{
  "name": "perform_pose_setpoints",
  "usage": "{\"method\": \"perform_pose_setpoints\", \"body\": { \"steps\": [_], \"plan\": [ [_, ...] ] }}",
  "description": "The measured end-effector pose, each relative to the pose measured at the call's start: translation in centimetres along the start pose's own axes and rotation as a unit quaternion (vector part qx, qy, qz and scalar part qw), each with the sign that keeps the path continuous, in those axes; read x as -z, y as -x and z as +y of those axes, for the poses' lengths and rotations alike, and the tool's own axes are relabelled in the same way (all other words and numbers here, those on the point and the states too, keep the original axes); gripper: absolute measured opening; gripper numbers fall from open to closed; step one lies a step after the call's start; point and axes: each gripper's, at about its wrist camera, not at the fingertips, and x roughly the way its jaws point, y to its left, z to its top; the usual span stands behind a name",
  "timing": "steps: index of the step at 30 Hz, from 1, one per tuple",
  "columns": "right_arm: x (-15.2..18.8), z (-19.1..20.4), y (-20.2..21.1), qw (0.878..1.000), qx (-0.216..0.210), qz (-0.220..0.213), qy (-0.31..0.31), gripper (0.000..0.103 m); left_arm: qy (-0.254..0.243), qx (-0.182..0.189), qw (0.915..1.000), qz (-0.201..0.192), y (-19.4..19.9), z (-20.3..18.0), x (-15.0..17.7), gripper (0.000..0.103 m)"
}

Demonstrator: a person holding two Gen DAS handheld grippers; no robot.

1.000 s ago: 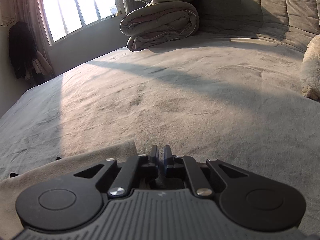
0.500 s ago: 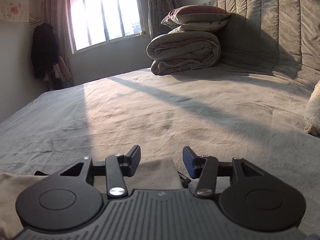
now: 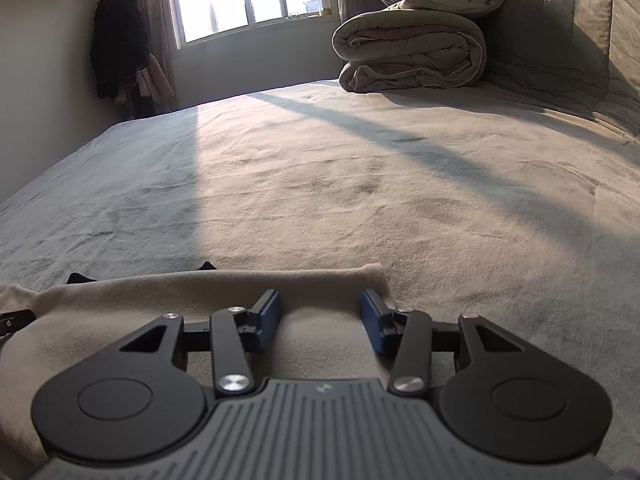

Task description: Fold clothes

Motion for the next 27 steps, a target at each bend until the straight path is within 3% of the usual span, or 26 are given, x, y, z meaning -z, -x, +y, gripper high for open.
{"method": "perform_pose_setpoints", "body": {
  "steps": [4, 8, 13, 20, 23, 24, 27],
  "plan": [
    [-0.7, 0.8, 1.3, 1.0, 0.0, -0.004, -0.004, 0.056, 0.017, 0.009, 0.9997, 0.018, 1.1, 0.8, -1.0, 0.069],
    [-1.5, 1.7, 2.8, 0.999, -0.029, -0.007, -0.017, 0.057, 0.086, 0.036, 0.9943, 0.052, 2.3, 3.4, -1.7, 0.07],
    [-2.0, 4.0, 4.0, 0.998, -0.064, -0.005, -0.01, 0.057, 0.2, 0.114, 0.9665, 0.112, 2.7, 7.6, -1.7, 0.073],
    [-2.4, 6.8, 4.2, 0.991, -0.13, 0.035, -0.025, 0.056, 0.253, 0.185, 0.9316, 0.185, 1.9, 9.4, -1.0, 0.074],
    [-2.5, 7.9, 3.5, 0.983, -0.165, 0.073, -0.044, 0.025, 0.269, 0.218, 0.9128, 0.217, 1.1, 9.3, -0.4, 0.072],
    [-2.4, 8.3, 3.2, 0.981, -0.168, 0.087, -0.05, 0.02, 0.268, 0.227, 0.9087, 0.225, 0.8, 9.0, -0.2, 0.072],
    [-2.1, 9.4, 2.4, 0.976, -0.174, 0.12, -0.058, 0.016, 0.253, 0.243, 0.907, 0.233, -0.4, 7.7, -0.1, 0.072]
  ]
}}
